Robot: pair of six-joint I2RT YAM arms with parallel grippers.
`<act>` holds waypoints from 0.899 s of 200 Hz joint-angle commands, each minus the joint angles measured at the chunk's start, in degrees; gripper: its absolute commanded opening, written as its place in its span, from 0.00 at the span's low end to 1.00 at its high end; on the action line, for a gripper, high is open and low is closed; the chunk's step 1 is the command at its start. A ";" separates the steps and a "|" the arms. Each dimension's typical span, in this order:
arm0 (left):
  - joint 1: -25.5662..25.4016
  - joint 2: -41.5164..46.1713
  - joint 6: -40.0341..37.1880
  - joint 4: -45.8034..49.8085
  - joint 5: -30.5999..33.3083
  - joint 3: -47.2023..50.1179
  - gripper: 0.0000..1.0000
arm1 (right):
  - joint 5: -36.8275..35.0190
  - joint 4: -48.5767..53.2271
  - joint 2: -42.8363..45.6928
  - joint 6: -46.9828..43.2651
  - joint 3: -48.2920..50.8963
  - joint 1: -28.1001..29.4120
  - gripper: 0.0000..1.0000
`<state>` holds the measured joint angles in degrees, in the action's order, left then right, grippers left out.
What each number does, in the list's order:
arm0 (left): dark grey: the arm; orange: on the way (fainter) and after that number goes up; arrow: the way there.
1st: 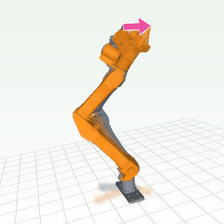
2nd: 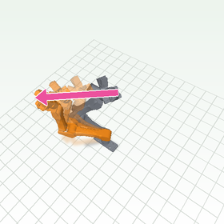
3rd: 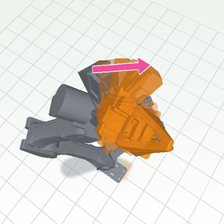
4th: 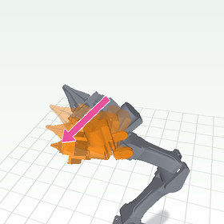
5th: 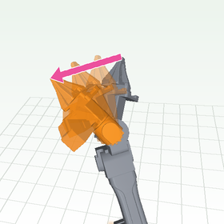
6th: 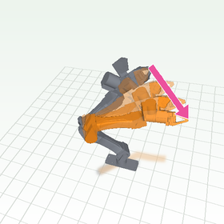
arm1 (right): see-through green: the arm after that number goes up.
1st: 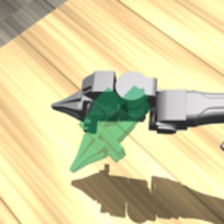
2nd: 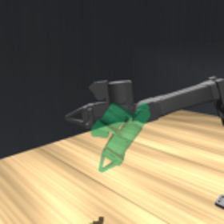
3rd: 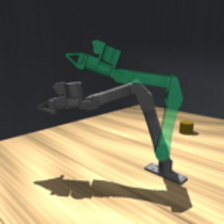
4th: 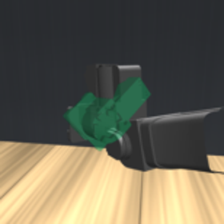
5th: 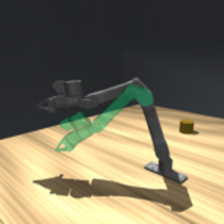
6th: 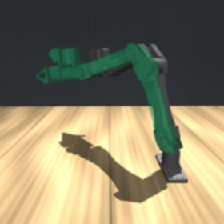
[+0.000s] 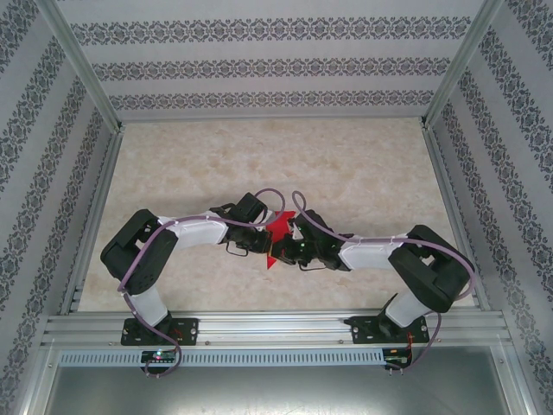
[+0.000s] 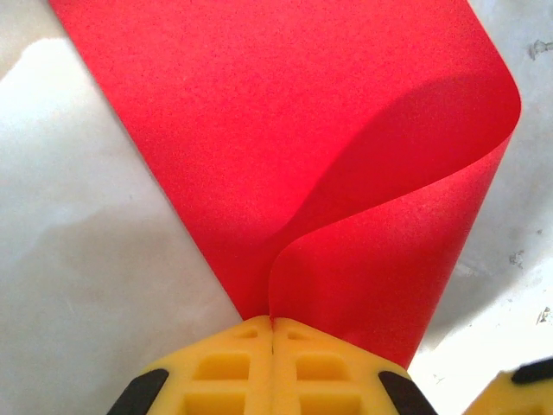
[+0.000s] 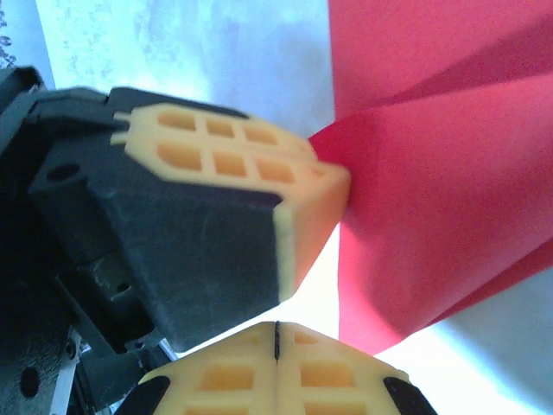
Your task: Fold a paper plane with a square sheet of paper (pick it up from the middle)
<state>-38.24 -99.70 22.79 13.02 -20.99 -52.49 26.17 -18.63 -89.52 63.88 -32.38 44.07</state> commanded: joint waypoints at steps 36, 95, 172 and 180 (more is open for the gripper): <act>0.36 -1.68 -0.76 3.11 0.30 -0.34 0.01 | 0.98 -3.93 -6.11 -1.43 0.56 -0.70 0.04; 0.36 -1.88 -0.75 3.51 0.79 -0.53 0.00 | 1.99 -5.00 -5.94 -0.91 1.55 -1.72 0.04; 0.36 -1.64 -0.76 3.68 1.12 -0.52 0.00 | 4.02 -2.19 -2.80 -4.81 -0.02 -6.92 0.05; 0.36 -1.55 -0.74 3.84 1.05 -0.56 0.00 | 4.24 -2.46 -3.35 -5.08 -0.33 -6.91 0.05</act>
<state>-38.13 -99.72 22.79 13.10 -20.91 -52.53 28.47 -21.06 -90.87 61.06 -31.75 37.54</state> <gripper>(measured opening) 0.067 0.055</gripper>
